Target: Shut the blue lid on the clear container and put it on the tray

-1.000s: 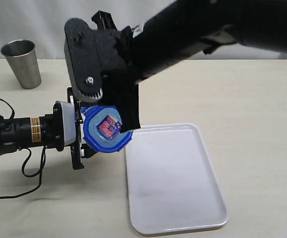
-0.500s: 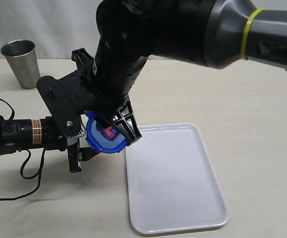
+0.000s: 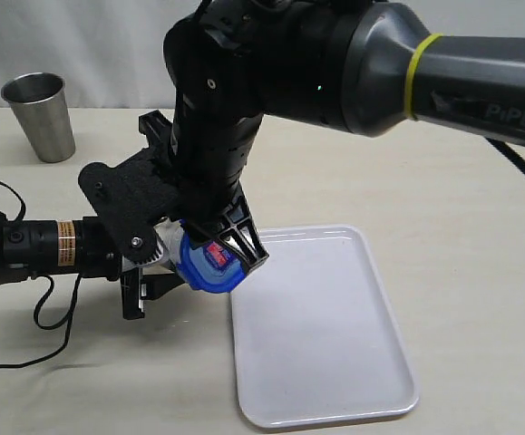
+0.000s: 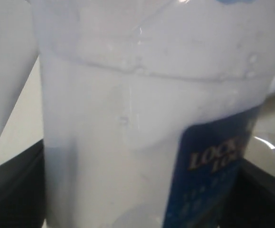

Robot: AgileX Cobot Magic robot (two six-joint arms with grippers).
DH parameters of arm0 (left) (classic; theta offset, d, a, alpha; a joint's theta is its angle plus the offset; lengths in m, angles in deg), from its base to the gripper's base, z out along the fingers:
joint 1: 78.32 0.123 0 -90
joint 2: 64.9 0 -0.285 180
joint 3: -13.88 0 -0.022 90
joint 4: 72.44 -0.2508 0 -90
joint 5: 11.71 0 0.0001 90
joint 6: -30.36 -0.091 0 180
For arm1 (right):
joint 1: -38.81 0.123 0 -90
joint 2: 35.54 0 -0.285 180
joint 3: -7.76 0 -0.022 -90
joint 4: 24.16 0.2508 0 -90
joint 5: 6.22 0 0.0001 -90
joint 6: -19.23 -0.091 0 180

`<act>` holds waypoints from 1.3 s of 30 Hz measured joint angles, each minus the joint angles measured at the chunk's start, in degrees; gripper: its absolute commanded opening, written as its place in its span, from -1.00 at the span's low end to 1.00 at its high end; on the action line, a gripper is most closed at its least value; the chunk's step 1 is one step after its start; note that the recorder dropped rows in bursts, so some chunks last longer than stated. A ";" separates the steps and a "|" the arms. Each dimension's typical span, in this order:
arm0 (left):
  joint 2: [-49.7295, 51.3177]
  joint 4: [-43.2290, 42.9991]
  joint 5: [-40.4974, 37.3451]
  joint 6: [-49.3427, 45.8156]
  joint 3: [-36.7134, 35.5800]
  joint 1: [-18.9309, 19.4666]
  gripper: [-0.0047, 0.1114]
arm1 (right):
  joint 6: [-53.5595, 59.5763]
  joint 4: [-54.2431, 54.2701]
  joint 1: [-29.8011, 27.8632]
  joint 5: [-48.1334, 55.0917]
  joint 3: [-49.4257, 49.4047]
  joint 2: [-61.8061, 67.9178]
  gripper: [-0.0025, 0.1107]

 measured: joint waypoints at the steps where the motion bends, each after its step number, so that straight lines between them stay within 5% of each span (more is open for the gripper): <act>1: 0.09 0.00 0.00 0.00 0.00 0.00 -0.92 | 0.00 -0.20 0.00 0.24 0.00 0.12 -0.34; 39: 0.55 -0.62 0.00 1.39 0.00 0.10 -0.92 | -4.77 0.72 0.00 1.32 0.58 1.75 -0.40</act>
